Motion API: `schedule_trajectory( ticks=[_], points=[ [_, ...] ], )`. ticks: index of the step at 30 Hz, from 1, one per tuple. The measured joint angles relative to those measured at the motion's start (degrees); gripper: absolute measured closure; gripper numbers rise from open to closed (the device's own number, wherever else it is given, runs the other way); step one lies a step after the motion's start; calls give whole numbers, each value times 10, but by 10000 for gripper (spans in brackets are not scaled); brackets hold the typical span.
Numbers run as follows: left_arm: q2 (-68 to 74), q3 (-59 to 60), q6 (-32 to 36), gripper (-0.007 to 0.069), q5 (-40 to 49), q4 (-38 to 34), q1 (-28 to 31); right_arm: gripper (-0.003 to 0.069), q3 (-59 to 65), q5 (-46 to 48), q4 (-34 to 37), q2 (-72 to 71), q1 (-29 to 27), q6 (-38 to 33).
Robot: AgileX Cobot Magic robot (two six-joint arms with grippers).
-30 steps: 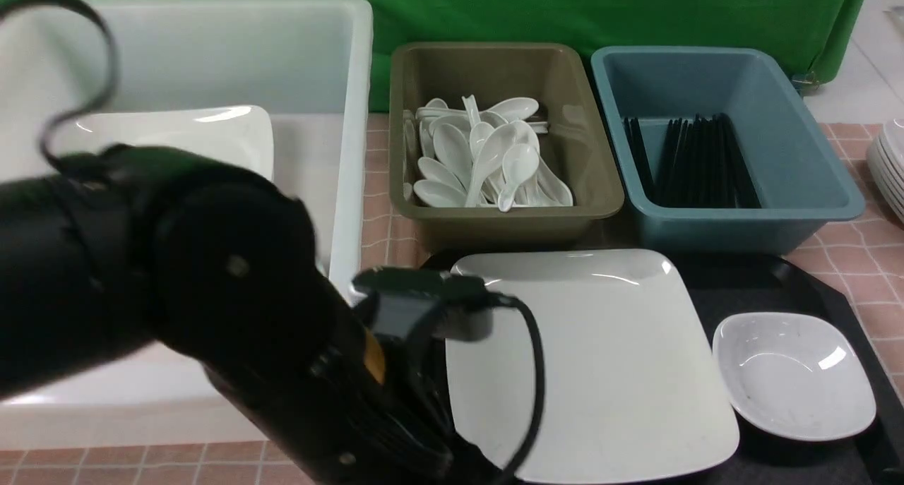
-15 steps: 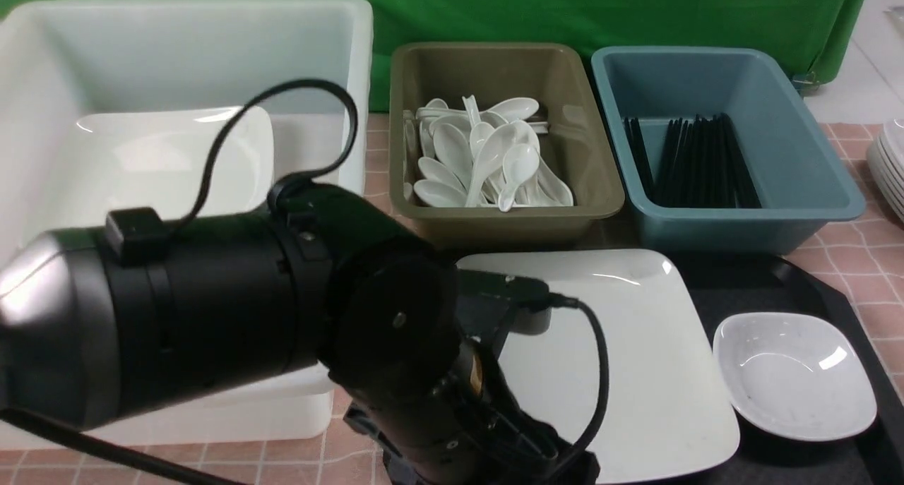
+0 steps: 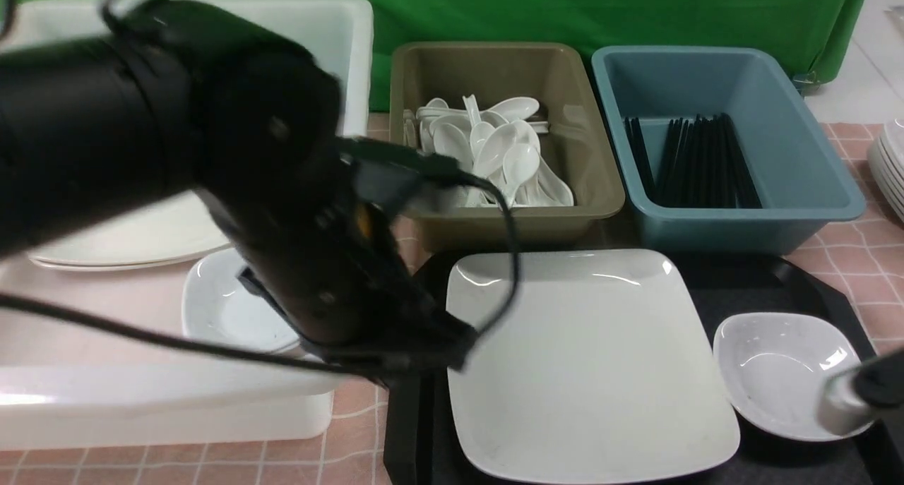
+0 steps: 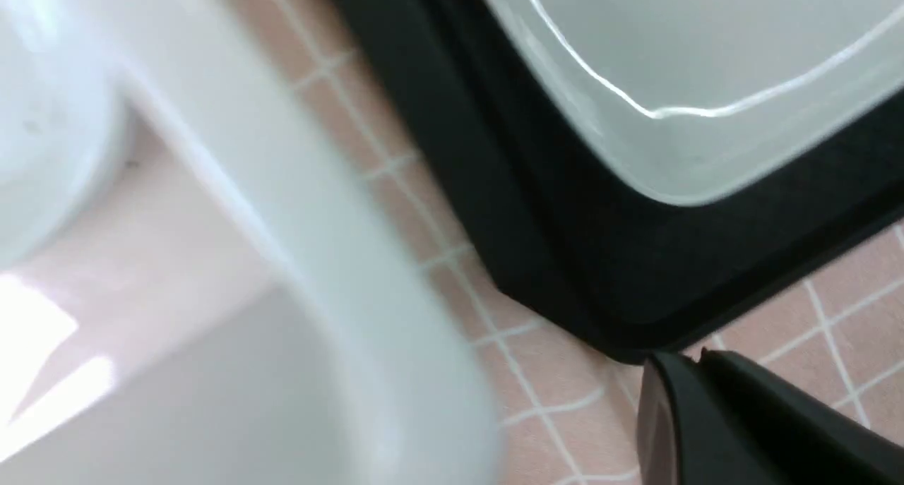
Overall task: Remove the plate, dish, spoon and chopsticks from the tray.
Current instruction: Use the right arm to grab a small plate from the dinner plate
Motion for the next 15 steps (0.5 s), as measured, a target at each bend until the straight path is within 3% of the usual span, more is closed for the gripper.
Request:
schedule_trajectory(
  ticks=[2, 6, 15],
  points=[
    [-3, 0, 39, 617, 0, -27, 36, 330, -14, -14, -50, 45, 26, 0],
    [-9, 0, 83, 617, -1, -72, 82, 240, -28, -39, -149, 124, 64, 5],
    [-11, 0, 114, 617, -9, -101, 95, 223, -30, -108, -315, 265, 79, 9]
  ],
)
